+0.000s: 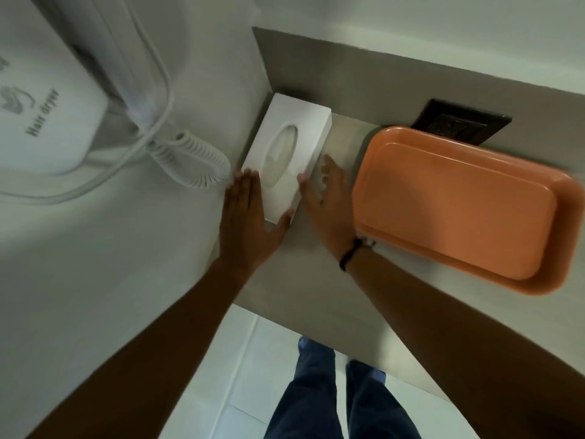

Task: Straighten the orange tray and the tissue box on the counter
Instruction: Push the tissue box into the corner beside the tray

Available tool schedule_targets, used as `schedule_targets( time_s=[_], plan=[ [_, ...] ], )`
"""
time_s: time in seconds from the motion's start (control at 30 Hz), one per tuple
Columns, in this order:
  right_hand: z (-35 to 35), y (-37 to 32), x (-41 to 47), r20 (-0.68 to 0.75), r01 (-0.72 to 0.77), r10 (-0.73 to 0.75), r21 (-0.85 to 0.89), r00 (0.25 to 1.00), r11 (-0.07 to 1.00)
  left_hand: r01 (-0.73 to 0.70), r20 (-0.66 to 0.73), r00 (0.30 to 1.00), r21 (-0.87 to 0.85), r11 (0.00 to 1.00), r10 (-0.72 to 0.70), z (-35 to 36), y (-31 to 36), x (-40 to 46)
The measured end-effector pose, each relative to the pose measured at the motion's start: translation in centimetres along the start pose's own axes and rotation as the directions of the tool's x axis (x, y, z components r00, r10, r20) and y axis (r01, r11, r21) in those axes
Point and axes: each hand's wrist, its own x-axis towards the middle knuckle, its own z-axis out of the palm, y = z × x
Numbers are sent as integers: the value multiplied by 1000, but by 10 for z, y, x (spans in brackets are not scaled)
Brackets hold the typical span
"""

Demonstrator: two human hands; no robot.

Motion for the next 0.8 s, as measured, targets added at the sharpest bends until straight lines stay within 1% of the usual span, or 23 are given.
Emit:
schedule_targets(
  time_s=[0.03,0.07,0.1,0.17,0.23,0.33,0.43,0.53,0.67,0.7,0.8],
  plan=[
    [5,-13,22,-20,-93,95,58,995,994,7,12,1000,-11,1000,-7,1,0,-4],
    [8,-21,39,8,-186,186,86,983,979,20,20,1000,-31,999,-20,2,1,-7],
    [10,-25,53,51,-257,253,75,966,964,36,18,999,-55,998,-35,4,1,-8],
    [13,-22,65,103,-318,315,19,944,948,70,37,997,-95,993,-67,6,4,-7],
    [13,-21,67,108,-331,325,48,940,942,82,45,996,-114,990,-78,8,4,-6],
    [11,-26,71,106,-335,324,118,940,935,65,5,998,-128,990,-64,9,2,1],
    [15,-28,80,126,-344,326,157,937,926,63,22,998,-144,988,-60,10,-2,10],
    [17,-31,88,135,-342,325,135,936,930,97,81,993,-180,979,-83,9,-3,17],
    [20,-30,94,138,-329,314,101,939,939,101,113,991,-232,968,-76,11,-2,21],
    [21,-28,98,140,-325,309,108,941,940,90,103,992,-239,967,-67,11,-3,21],
    [19,-27,91,155,-299,283,96,947,949,106,135,988,-240,965,-75,7,0,23]
  ],
)
